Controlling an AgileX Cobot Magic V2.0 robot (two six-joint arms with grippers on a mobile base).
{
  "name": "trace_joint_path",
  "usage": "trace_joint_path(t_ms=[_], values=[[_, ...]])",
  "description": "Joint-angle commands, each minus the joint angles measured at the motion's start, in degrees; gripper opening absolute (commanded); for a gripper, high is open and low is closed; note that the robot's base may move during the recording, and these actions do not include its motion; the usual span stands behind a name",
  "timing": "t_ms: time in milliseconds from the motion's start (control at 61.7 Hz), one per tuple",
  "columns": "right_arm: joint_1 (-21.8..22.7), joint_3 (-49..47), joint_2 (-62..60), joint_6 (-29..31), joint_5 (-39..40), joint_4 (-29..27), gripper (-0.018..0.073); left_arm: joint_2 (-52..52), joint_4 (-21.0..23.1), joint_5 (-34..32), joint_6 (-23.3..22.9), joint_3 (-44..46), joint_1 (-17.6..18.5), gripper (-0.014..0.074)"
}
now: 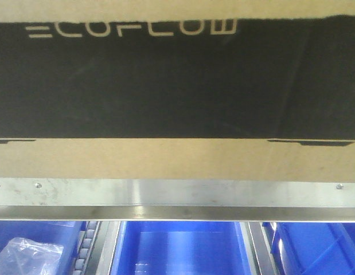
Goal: Grab box from left shelf to table start
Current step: 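Lift the box with both grippers and pull it off the shelf, then hold the box with both grippers while the base turns away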
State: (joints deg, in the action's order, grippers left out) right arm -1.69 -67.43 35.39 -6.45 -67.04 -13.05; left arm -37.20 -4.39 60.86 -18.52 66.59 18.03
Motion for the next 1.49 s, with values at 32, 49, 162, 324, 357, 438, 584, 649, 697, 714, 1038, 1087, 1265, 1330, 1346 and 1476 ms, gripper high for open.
trace_joint_path(t_ms=[32, 49, 162, 324, 357, 438, 584, 649, 697, 714, 1038, 1087, 1265, 1330, 1346, 1476], values=[[0.6, -1.6, 0.3, -0.1, 4.8, 5.6, 0.0026, 1.0, 0.9, -11.3, -3.7, 2.6, -0.4, -0.0085], [0.6, -1.6, 0.3, -0.1, 4.8, 5.6, 0.0026, 1.0, 0.9, -11.3, -3.7, 2.6, -0.4, -0.0085], [0.6, -1.6, 0.3, -0.1, 4.8, 5.6, 0.0026, 1.0, 0.9, -11.3, -3.7, 2.6, -0.4, -0.0085], [0.6, -1.6, 0.3, -0.1, 4.8, 5.6, 0.0026, 1.0, 0.9, -11.3, -3.7, 2.6, -0.4, -0.0085], [0.6, -1.6, 0.3, -0.1, 4.8, 5.6, 0.0026, 1.0, 0.9, -11.3, -3.7, 2.6, -0.4, -0.0085], [0.6, -1.6, 0.3, -0.1, 4.8, 5.6, 0.0026, 1.0, 0.9, -11.3, -3.7, 2.6, -0.4, -0.0085], [0.6, -1.6, 0.3, -0.1, 4.8, 5.6, 0.0026, 1.0, 0.9, -11.3, -3.7, 2.6, -0.4, -0.0085], [0.6, -1.6, 0.3, -0.1, 4.8, 5.6, 0.0026, 1.0, 0.9, -11.3, -3.7, 2.6, -0.4, -0.0085], [0.6, -1.6, 0.3, -0.1, 4.8, 5.6, 0.0026, 1.0, 0.9, -11.3, -3.7, 2.6, -0.4, -0.0085], [0.6, -1.6, 0.3, -0.1, 4.8, 5.6, 0.0026, 1.0, 0.9, -11.3, -3.7, 2.6, -0.4, -0.0085], [0.6, -1.6, 0.3, -0.1, 4.5, 5.6, 0.0026, 1.0, 0.9, -11.3, -3.7, 2.6, -0.4, -0.0085], [0.6, -1.6, 0.3, -0.1, 4.4, 5.6, 0.0026, 1.0, 0.9, -11.3, -3.7, 2.6, -0.4, -0.0085], [0.6, -1.6, 0.3, -0.1, 4.4, 5.6, 0.0026, 1.0, 0.9, -11.3, -3.7, 2.6, -0.4, -0.0085], [0.6, -1.6, 0.3, -0.1, 4.4, 5.6, 0.0026, 1.0, 0.9, -11.3, -3.7, 2.6, -0.4, -0.0085], [0.6, -1.6, 0.3, -0.1, 4.4, 5.6, 0.0026, 1.0, 0.9, -11.3, -3.7, 2.6, -0.4, -0.0085], [0.6, -1.6, 0.3, -0.1, 4.4, 5.6, 0.0026, 1.0, 0.9, -11.3, -3.7, 2.6, -0.4, -0.0085]])
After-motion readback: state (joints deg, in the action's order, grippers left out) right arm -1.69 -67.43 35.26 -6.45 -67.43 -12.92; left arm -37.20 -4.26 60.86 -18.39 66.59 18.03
